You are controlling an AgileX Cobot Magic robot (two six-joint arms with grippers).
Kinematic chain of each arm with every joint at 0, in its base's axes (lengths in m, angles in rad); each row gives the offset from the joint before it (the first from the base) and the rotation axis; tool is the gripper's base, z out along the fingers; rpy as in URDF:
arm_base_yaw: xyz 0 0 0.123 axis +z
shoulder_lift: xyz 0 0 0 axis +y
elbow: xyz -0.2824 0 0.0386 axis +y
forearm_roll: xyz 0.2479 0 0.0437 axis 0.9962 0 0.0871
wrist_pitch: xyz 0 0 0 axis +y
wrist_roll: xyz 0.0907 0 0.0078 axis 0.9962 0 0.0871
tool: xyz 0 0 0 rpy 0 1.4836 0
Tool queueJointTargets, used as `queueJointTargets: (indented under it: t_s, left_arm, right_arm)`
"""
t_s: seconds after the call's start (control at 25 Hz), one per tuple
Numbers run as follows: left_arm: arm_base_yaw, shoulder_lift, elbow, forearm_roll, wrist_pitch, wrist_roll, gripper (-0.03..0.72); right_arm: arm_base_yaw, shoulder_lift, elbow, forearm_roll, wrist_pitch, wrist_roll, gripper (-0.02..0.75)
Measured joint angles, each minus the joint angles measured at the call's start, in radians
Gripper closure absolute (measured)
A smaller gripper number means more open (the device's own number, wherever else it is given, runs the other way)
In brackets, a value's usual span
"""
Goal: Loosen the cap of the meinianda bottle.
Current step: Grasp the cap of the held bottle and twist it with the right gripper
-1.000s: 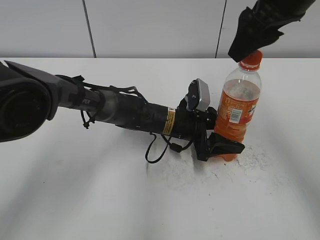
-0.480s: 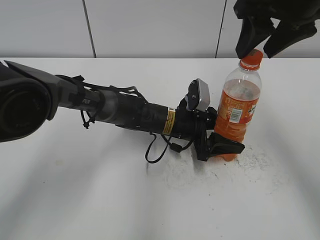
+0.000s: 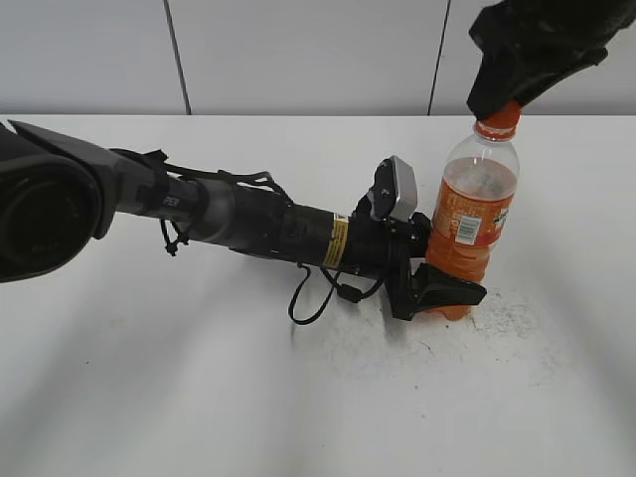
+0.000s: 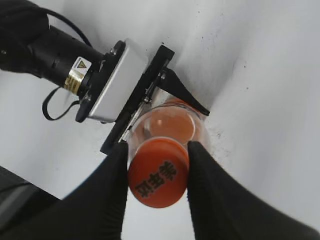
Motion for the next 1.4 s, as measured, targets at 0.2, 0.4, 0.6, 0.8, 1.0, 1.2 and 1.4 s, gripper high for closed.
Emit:
queueJointTargets:
  t_s: [0.2, 0.4, 0.6, 0.8, 1.0, 1.2, 1.4]
  left_arm:
    - [0.0, 0.0, 0.0, 0.0, 0.003, -0.003, 0.169]
    - [0.0, 0.0, 0.0, 0.003, 0.003, -0.003, 0.169]
    - [0.0, 0.0, 0.0, 0.003, 0.002, -0.004, 0.169]
    - [0.0, 0.0, 0.0, 0.005, 0.001, -0.004, 0.169]
    - [0.0, 0.0, 0.0, 0.006, 0.001, -0.004, 0.169]
    - [0.0, 0.0, 0.0, 0.006, 0.001, -0.004, 0.169]
    - [0.0, 0.0, 0.0, 0.007, 0.0, -0.004, 0.169]
  right_arm:
    - [0.0, 0.0, -0.003, -0.011, 0.0, -0.458, 0.475]
    - [0.0, 0.0, -0.004, 0.005, 0.004, -0.683, 0.476]
    - [0.0, 0.001, -0.004, 0.005, 0.004, -0.58, 0.398]
    - [0.0, 0.001, -0.003, 0.005, 0.004, -0.309, 0.161]
    - [0.0, 0.001, -0.003, 0.005, 0.004, 0.009, 0.18]
    - [0.0, 0.001, -0.003, 0.005, 0.003, 0.132, 0.335]
    - [0.0, 0.001, -0.003, 0.005, 0.003, 0.131, 0.442]
